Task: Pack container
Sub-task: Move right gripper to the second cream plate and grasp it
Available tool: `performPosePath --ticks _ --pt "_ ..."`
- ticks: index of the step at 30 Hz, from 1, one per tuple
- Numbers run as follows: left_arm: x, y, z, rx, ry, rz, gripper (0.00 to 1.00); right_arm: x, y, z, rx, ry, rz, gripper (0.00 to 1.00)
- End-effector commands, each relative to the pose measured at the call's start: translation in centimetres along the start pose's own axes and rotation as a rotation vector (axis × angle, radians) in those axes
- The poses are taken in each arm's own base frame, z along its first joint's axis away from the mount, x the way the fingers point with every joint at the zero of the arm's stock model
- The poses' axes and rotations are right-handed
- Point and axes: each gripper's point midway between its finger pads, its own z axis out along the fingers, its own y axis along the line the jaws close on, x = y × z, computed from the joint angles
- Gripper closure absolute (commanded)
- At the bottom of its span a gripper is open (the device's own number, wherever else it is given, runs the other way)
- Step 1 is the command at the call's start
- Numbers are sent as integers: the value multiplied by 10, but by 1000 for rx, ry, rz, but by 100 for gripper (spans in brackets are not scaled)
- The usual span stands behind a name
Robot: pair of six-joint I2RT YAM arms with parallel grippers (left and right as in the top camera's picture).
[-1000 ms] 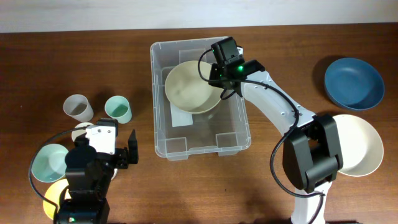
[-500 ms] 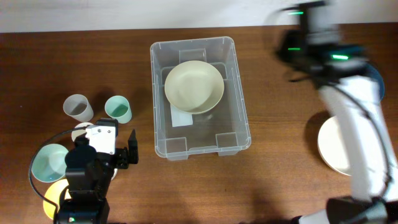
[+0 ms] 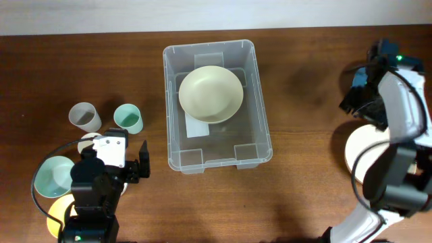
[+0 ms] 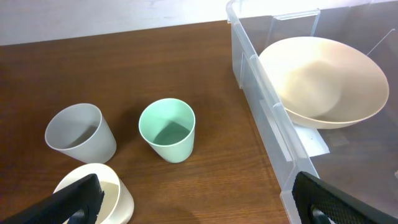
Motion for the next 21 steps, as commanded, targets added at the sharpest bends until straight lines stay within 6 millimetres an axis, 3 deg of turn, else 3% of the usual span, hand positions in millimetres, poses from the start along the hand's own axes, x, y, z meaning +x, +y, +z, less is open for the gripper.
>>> performPosePath --ticks 1,8,14,21 --pt "-9 1 -3 -6 -22 -6 1 10 0 37 41 79 -2 16" --pt "-9 1 -3 -6 -22 -6 1 19 4 78 70 133 -11 19" --pt "-9 1 -3 -6 -22 -6 1 29 3 97 81 145 -15 24" --pt "-9 1 -3 -6 -21 -6 1 40 0 109 91 161 -19 38"
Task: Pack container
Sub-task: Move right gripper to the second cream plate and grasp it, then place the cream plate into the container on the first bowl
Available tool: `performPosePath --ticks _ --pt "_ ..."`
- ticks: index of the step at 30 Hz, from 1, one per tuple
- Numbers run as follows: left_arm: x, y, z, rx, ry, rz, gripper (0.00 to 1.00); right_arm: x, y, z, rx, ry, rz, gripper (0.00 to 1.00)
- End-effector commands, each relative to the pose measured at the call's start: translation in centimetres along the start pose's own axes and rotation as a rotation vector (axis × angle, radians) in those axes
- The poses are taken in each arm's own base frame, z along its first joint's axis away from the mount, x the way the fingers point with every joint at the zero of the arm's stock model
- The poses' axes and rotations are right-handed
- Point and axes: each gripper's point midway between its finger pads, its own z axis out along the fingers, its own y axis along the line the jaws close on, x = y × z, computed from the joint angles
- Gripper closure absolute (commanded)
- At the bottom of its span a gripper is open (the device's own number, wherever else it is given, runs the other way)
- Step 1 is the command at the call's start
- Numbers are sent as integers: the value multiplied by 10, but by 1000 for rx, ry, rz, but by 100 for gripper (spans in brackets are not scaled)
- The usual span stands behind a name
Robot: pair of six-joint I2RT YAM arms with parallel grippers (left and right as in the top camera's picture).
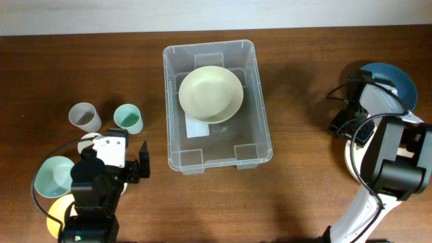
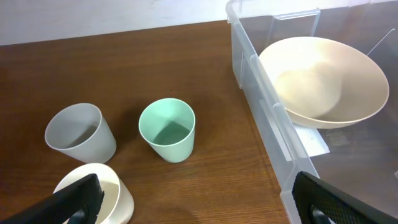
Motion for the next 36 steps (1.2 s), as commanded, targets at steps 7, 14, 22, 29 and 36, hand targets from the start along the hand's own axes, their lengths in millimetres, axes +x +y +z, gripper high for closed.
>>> performPosePath --ticks 7,14,22,29,36 --pt "-9 1 -3 -5 -22 -6 1 3 -10 11 26 18 22 61" --pt "-9 1 -3 -5 -22 -6 0 2 -15 12 26 21 35 86" --pt "-9 1 -3 -6 -22 -6 1 2 -14 12 26 21 34 96" --pt "-9 1 -3 -6 -22 -6 1 3 -2 3 -5 5 -2 96" --pt "-9 1 -3 -6 -22 -6 1 7 61 -86 -148 -203 -290 96"
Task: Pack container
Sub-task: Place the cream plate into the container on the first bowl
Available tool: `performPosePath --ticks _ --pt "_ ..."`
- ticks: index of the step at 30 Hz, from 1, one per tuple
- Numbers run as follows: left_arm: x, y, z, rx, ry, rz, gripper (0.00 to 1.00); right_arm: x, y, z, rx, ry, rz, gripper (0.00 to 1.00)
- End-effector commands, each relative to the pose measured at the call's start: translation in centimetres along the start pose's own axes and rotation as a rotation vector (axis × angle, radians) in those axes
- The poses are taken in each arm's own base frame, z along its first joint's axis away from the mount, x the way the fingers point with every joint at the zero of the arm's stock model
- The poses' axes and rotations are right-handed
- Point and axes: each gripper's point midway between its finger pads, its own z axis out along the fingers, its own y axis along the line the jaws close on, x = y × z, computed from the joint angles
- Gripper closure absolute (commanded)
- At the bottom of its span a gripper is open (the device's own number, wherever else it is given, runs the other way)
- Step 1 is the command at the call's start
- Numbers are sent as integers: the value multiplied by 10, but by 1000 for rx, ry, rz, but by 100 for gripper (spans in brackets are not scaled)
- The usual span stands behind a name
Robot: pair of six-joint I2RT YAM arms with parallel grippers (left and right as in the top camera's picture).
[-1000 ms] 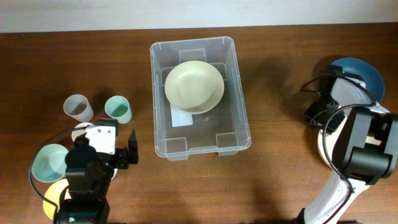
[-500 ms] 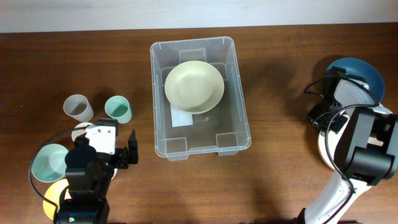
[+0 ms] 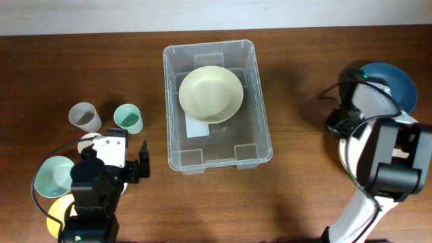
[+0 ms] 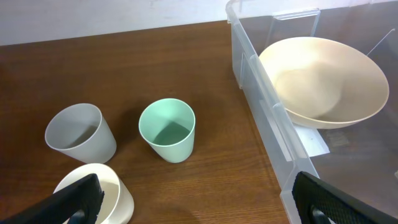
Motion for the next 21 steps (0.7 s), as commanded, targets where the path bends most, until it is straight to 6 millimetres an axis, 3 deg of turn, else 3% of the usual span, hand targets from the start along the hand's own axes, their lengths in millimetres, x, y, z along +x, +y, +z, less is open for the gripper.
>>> performPosePath --ticks 1,2,3,4,8,12,15,17,18,21 --pt "-9 1 -3 -6 -22 -6 1 -9 55 -88 -177 -208 -217 96" --pt "-9 1 -3 -6 -22 -6 1 -7 65 -105 -208 -243 -254 96" --pt "-9 1 -3 -6 -22 -6 1 -3 82 -142 -257 -322 -311 96" --pt "-9 1 -3 -6 -22 -6 1 0 91 -162 -282 -367 -343 96" --pt "-9 1 -3 -6 -22 -6 1 11 122 -229 -353 -537 -496 96" --pt "-9 1 -3 -6 -22 -6 1 34 166 -290 -390 -741 -791 97" --pt "-9 1 -3 -6 -22 -6 0 66 204 -315 -369 -884 -1086 96" --pt "-9 1 -3 -6 -22 -6 0 84 219 -320 -353 -930 -1224 96" --pt "-9 1 -3 -5 -22 -6 1 108 238 -324 -344 -979 -1393 96" --pt "-9 1 -3 -5 -22 -6 0 148 265 -326 -346 -1035 -1631 96"
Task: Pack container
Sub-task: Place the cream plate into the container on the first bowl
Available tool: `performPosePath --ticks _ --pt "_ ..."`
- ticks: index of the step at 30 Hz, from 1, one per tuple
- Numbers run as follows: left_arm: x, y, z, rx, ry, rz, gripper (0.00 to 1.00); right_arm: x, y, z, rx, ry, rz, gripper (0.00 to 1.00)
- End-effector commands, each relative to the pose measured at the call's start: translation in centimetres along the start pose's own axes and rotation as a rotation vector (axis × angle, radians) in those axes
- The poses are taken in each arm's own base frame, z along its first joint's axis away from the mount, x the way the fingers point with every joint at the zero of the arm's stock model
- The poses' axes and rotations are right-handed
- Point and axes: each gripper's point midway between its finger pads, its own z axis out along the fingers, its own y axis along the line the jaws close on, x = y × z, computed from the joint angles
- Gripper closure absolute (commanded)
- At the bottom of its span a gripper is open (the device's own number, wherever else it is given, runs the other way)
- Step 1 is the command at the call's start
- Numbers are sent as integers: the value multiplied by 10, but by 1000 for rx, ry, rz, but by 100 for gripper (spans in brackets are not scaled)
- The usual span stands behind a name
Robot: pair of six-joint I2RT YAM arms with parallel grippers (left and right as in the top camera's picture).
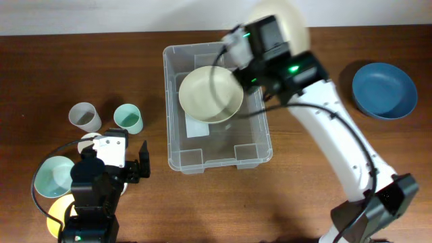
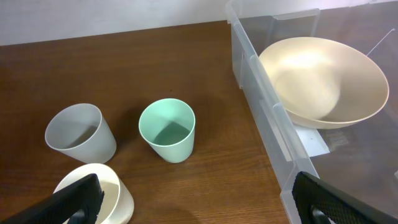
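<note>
A clear plastic container (image 1: pixel 202 160) stands mid-table with a cream bowl (image 1: pixel 210 93) inside it, which also shows in the left wrist view (image 2: pixel 323 81). My right gripper (image 1: pixel 264 32) hangs above the container's far right corner, shut on a cream plate (image 1: pixel 283 15) that is tilted and high above the table. Its fingers are hidden under the wrist. My left gripper (image 2: pixel 199 214) rests open at the front left with nothing between its fingers (image 2: pixel 74 199). It is near a grey cup (image 2: pixel 81 134), a green cup (image 2: pixel 166 129) and a cream cup (image 2: pixel 99 196).
A blue bowl (image 1: pixel 385 90) sits at the far right. At the front left, a mint bowl (image 1: pixel 52 177) and a yellow dish (image 1: pixel 55 219) lie beside the left arm (image 1: pixel 94 196). The right arm (image 1: pixel 337 142) stretches diagonally across the table's right half.
My right arm was folded over the white plate at the right edge. Now it reaches above the container with the plate in its gripper, and the plate's spot is bare. The left arm is unchanged.
My right arm stood at the far right, covering the blue bowl and partly the plate. It then lowered over the plate, uncovering the blue bowl, and stayed there. Now the plate is off the table, held over the container. The left gripper stayed open throughout.
</note>
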Motion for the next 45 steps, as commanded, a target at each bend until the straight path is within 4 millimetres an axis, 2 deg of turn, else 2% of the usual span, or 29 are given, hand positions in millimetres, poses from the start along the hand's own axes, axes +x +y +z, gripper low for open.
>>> performPosePath --ticks 1,2,4,5,10,16,20,25,29,35,36,38,40,43,45 --pt "-9 1 -3 -5 -22 -6 1 -23 45 4 -91 -68 -367 96" --pt "-9 1 -3 -5 -22 -6 0 -26 64 9 -131 -80 -457 96" --pt "-9 1 -3 -5 -22 -6 1 -25 82 18 -174 -81 -530 96" --pt "-9 1 -3 -5 -22 -6 1 -22 93 29 -203 -66 -548 96" --pt "-9 1 -3 -5 -22 -6 1 -5 117 64 -310 -15 -551 96" --pt "-9 1 -3 -5 -21 -6 1 19 132 103 -370 65 -556 96" --pt "-9 1 -3 -5 -21 -6 0 27 132 113 -378 88 -549 96" --pt "-9 1 -3 -5 -21 -6 1 33 114 118 -362 102 -517 95" --pt "-9 1 -3 -5 -21 -6 1 44 95 123 -353 131 -477 79" --pt "-9 1 -3 -5 -21 -6 1 49 90 123 -360 143 -462 78" --pt "-9 1 -3 -5 -21 -6 1 49 91 123 -361 145 -462 75" --pt "-9 1 -3 -5 -21 -6 1 50 92 122 -367 147 -458 60" --pt "-9 1 -3 -5 -21 -6 1 49 93 122 -372 146 -437 54" --pt "-9 1 -3 -5 -21 -6 1 49 94 121 -375 148 -405 39" --pt "-9 1 -3 -5 -21 -6 1 49 95 121 -373 153 -383 37"
